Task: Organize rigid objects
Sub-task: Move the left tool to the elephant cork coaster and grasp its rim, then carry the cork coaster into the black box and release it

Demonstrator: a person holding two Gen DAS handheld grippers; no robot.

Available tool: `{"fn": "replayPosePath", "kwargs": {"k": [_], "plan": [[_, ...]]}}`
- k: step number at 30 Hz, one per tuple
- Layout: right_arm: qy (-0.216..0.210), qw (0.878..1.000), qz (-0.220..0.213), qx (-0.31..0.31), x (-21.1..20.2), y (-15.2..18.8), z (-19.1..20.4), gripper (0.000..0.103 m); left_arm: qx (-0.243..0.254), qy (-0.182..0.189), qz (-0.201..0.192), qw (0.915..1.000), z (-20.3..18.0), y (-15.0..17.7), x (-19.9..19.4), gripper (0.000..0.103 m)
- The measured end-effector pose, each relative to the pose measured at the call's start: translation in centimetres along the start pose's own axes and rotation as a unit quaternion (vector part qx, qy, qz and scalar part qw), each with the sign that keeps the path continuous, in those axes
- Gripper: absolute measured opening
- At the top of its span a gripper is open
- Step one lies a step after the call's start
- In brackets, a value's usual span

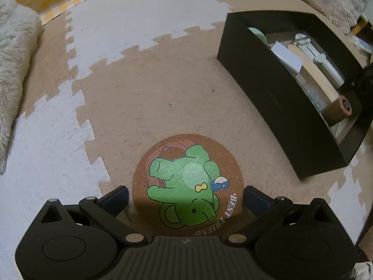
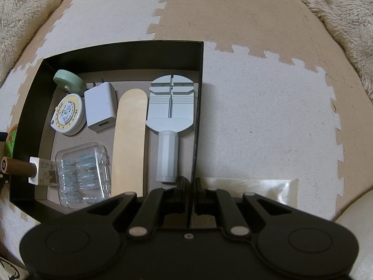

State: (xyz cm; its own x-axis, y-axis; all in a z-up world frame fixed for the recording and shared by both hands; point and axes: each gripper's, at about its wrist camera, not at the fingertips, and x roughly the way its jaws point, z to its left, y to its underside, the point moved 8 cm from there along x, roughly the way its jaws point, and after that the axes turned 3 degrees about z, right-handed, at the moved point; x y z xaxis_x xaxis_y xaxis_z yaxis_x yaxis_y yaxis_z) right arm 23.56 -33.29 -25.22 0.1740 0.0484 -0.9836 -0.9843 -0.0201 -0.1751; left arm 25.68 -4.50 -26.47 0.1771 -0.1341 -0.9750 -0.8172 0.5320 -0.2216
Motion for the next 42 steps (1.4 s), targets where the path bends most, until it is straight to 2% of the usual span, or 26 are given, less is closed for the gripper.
{"fn": "replayPosePath", "kwargs": {"k": [5, 9, 12, 18, 25, 29, 32, 38, 42], "plan": [[0.002, 1.0, 0.0, -0.002, 0.0, 0.0, 0.0, 0.008, -0.005, -0.009, -0.003, 0.9999, -0.5, -0.5, 0.2, 0.103], [0.002, 1.0, 0.0, -0.002, 0.0, 0.0, 0.0, 0.008, 0.017, -0.006, 0.01, 0.9998, -1.0, -1.0, -0.1, 0.099], [0.0, 1.0, 0.0, -0.002, 0.0, 0.0, 0.0, 0.008, 0.015, 0.0, -0.004, 0.9999, -0.7, -1.4, -0.7, 0.099], [0.0, 1.0, 0.0, -0.002, 0.0, 0.0, 0.0, 0.008, -0.025, 0.004, -0.078, 0.9966, 0.6, -3.8, -4.1, 0.099], [0.003, 1.0, 0.001, -0.006, 0.0, 0.1, 0.1, 0.008, -0.068, 0.022, -0.175, 0.982, -0.1, -6.6, -8.8, 0.099], [0.003, 1.0, 0.002, -0.005, 0.0, 0.1, 0.0, 0.008, -0.046, 0.044, -0.214, 0.9748, -2.9, -8.3, -10.7, 0.099], [0.003, 1.0, 0.002, -0.006, 0.0, 0.0, 0.0, 0.008, -0.01, 0.056, -0.23, 0.9715, -5.9, -9.2, -11.6, 0.099], [0.004, 1.0, 0.002, -0.007, 0.0, 0.1, 0.0, 0.009, 0.045, 0.072, -0.241, 0.9668, -10.8, -10.3, -11.7, 0.099], [0.004, 1.0, 0.001, -0.007, 0.0, 0.1, 0.0, 0.009, 0.089, 0.057, -0.235, 0.9661, -13.2, -10.5, -10.3, 0.099]]}}
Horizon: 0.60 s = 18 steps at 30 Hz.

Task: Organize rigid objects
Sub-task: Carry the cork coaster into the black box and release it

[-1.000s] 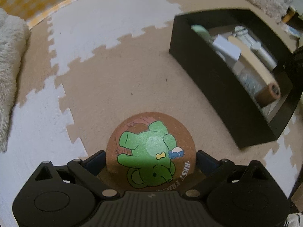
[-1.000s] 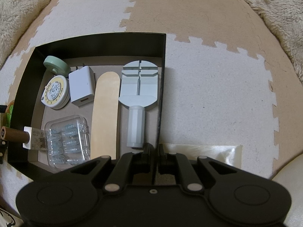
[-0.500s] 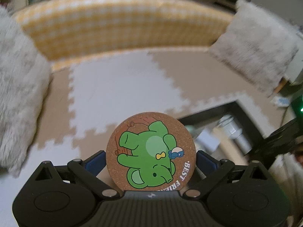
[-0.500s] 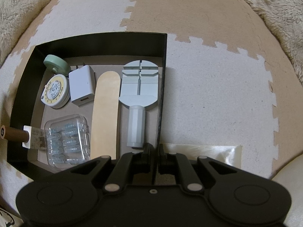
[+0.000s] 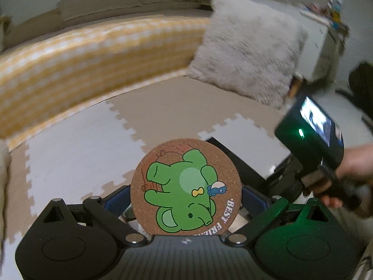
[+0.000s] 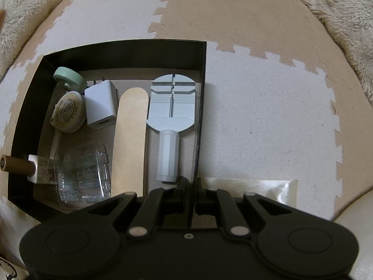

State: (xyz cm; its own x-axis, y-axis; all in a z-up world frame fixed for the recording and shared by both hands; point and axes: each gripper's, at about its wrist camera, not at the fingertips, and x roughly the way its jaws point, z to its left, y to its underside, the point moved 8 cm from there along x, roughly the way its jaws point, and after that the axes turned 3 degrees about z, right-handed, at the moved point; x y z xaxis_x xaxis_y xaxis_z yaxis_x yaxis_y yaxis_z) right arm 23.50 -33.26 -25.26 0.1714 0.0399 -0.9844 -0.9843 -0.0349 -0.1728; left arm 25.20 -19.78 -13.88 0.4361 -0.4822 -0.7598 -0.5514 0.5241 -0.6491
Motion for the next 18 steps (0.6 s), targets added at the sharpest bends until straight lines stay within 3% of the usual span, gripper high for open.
{"fn": "replayPosePath", "kwargs": {"k": [7, 13, 18], "plan": [[0.002, 1.0, 0.0, -0.003, 0.0, 0.0, 0.1, 0.009, 0.055, 0.01, 0.034, 0.9978, -2.1, 1.4, 3.0, 0.099], [0.002, 1.0, 0.001, -0.003, 0.0, 0.0, 0.0, 0.009, 0.055, 0.029, 0.062, 0.9961, -2.9, 2.6, 5.2, 0.099], [0.0, 1.0, 0.0, -0.002, 0.0, 0.0, 0.0, 0.009, 0.052, 0.024, 0.079, 0.9953, -3.0, 3.4, 6.8, 0.099]]}}
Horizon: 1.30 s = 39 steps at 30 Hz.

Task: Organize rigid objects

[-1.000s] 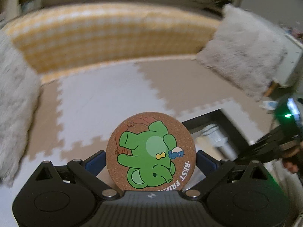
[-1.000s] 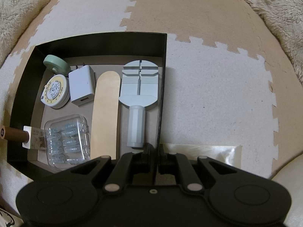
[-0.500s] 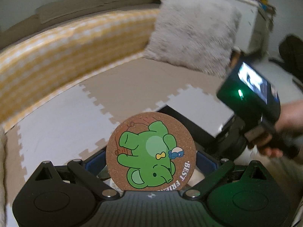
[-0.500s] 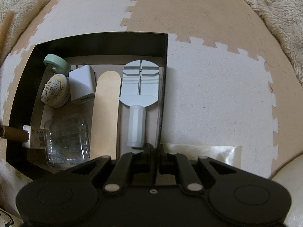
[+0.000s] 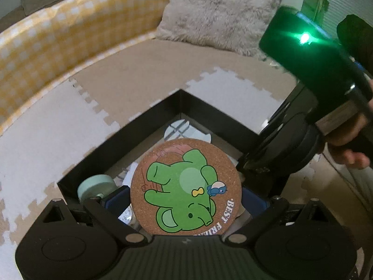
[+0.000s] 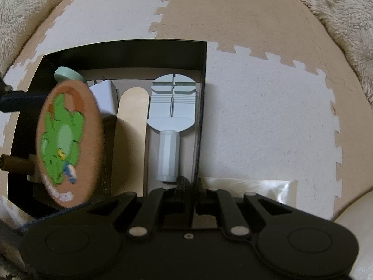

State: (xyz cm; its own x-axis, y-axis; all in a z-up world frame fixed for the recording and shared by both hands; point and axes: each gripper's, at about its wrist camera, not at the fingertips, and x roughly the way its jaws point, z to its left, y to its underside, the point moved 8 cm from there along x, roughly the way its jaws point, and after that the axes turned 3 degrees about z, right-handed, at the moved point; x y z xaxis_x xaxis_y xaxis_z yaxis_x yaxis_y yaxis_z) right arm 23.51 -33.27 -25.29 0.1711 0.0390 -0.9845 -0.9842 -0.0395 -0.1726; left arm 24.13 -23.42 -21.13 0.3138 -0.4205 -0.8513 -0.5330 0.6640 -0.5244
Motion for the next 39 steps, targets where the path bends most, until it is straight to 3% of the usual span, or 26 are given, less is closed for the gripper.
{"fn": "replayPosePath", "kwargs": {"k": [9, 23, 33, 39], "plan": [[-0.003, 1.0, 0.0, 0.001, 0.0, 0.0, 0.0, 0.009, -0.023, 0.0, 0.02, 0.9995, 0.3, 0.5, 0.8, 0.103], [-0.002, 1.0, -0.001, 0.001, 0.0, 0.0, -0.1, 0.009, -0.038, 0.006, 0.001, 0.9993, 0.3, -0.1, -2.2, 0.103], [-0.002, 1.0, -0.001, 0.001, 0.1, 0.1, 0.0, 0.009, -0.096, 0.007, -0.05, 0.9941, 1.2, -1.0, -7.3, 0.103], [-0.002, 1.0, -0.001, 0.001, 0.0, 0.2, 0.0, 0.009, -0.133, -0.021, -0.073, 0.9882, 2.0, -1.2, -9.8, 0.103]]}}
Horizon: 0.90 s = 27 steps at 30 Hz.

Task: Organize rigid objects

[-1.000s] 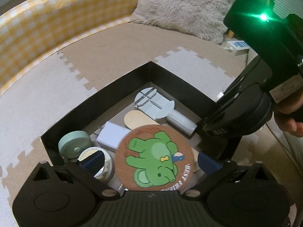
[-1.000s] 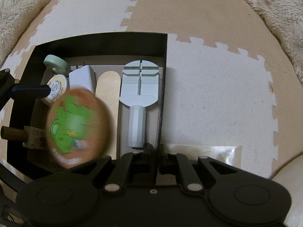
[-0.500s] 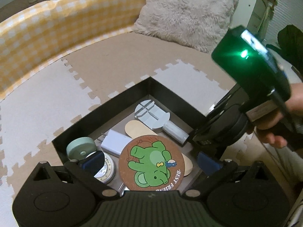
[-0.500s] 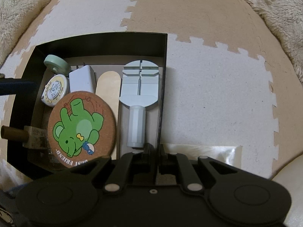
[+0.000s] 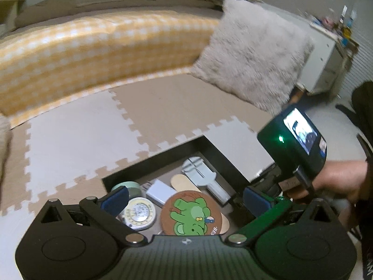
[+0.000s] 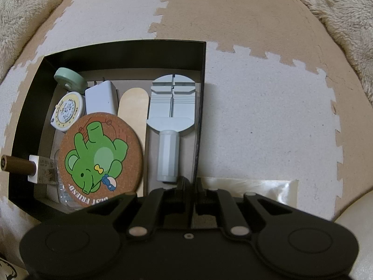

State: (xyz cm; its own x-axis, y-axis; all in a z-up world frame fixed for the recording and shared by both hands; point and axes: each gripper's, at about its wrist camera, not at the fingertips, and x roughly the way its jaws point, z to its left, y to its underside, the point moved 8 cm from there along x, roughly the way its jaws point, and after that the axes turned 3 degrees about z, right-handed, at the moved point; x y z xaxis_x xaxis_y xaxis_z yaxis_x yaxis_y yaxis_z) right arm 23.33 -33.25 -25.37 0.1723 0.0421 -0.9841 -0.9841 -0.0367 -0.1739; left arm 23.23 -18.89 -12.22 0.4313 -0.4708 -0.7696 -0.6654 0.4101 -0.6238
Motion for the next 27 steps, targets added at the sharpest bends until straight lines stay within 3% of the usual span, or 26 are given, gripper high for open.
{"fn": "replayPosePath", "kwargs": {"k": [5, 13, 21, 27], "plan": [[0.005, 1.0, -0.008, 0.013, -0.7, -0.1, -0.6, 0.012, -0.034, -0.022, -0.012, 0.9991, 1.0, 0.2, -1.7, 0.103], [-0.004, 0.994, -0.093, 0.052, -6.1, -1.1, -1.0, 0.027, -0.069, -0.072, -0.037, 0.9943, 2.2, 0.8, -4.6, 0.103], [-0.024, 0.977, -0.2, 0.07, -14.4, 0.0, 0.4, 0.042, -0.08, -0.116, -0.065, 0.9879, 2.3, 1.8, -8.3, 0.103], [-0.04, 0.964, -0.253, 0.073, -19.4, 3.0, 1.9, 0.051, -0.082, -0.135, -0.094, 0.983, 1.6, 2.4, -11.8, 0.103]]}}
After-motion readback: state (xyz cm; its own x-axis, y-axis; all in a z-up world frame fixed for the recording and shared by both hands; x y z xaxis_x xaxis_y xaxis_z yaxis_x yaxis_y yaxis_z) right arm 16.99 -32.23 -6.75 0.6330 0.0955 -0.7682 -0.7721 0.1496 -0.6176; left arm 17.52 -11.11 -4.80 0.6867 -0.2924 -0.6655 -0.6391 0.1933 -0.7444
